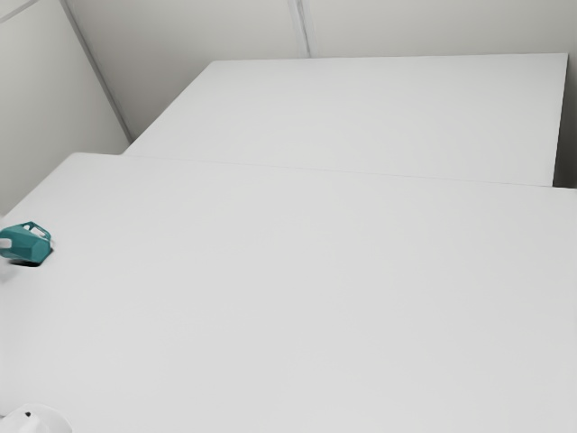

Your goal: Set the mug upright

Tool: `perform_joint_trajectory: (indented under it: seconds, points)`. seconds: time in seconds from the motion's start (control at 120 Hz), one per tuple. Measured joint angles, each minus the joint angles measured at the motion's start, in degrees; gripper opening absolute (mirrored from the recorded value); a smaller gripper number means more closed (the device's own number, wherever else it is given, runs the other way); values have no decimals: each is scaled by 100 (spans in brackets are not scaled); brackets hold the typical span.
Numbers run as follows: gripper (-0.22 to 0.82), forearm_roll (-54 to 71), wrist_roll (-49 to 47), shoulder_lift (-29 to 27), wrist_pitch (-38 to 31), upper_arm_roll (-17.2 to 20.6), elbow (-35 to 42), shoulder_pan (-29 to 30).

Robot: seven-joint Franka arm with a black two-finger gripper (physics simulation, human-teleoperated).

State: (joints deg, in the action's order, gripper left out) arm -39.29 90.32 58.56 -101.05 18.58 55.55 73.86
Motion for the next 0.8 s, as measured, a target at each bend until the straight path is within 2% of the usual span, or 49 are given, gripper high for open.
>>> perform_joint_trajectory:
  seconds: [0.358, 0.583, 0.725, 0.8]
  points:
    - [59, -132, 64, 163, 73, 144, 75, 177]
    - [19, -142, 60, 129, 194, 269, 72, 232]
    - [0, -126, 63, 115, 234, 397, 72, 239]
    - [-6, -115, 64, 96, 250, 465, 76, 242]
